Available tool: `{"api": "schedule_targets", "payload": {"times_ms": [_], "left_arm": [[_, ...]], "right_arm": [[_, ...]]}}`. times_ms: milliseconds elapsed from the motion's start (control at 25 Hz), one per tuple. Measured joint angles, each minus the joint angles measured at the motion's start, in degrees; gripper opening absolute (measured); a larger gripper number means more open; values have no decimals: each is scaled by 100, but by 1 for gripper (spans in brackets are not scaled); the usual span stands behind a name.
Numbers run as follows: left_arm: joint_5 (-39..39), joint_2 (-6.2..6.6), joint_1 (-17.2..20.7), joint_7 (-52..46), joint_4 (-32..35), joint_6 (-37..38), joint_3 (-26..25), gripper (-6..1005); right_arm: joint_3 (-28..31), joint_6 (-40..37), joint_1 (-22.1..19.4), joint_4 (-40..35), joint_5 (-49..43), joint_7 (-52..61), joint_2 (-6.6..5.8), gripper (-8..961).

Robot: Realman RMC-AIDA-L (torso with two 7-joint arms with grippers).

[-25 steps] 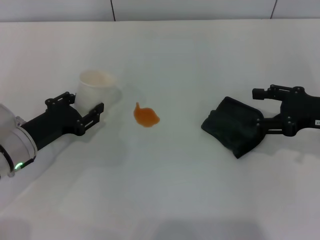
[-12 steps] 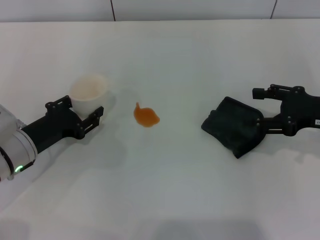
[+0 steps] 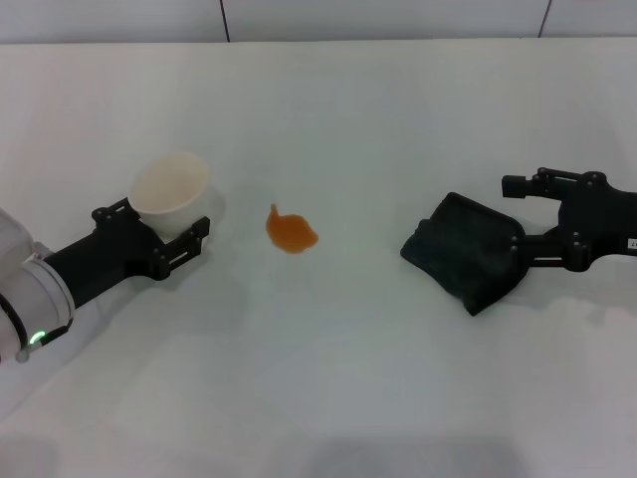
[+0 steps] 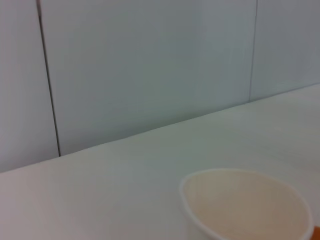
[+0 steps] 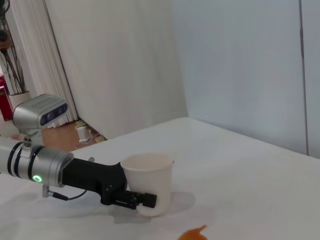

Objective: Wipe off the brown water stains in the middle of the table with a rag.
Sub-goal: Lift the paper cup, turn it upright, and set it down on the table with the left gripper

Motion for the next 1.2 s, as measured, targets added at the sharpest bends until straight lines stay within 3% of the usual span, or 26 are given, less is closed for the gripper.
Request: {"api": "schedule_targets", "payload": {"times_ms": [280,400,600,1200], "left_arm": [[15,2,-31,-36,-13,4,-1,607],[67,8,-30,-47,-29,79,-1,804],[98,13,10,-116,-64,230,-1,894],[383,2,60,-1195,-936,1104,-2,893]], "right_arm": [[53,-52,-9,0,55,0,-15,796],[78,-58,-18,0,57,0,-17,795],[83,-60,-43,0,66,0,-18,794],[152,-120,-68,-9,75,11,-45,790]]}}
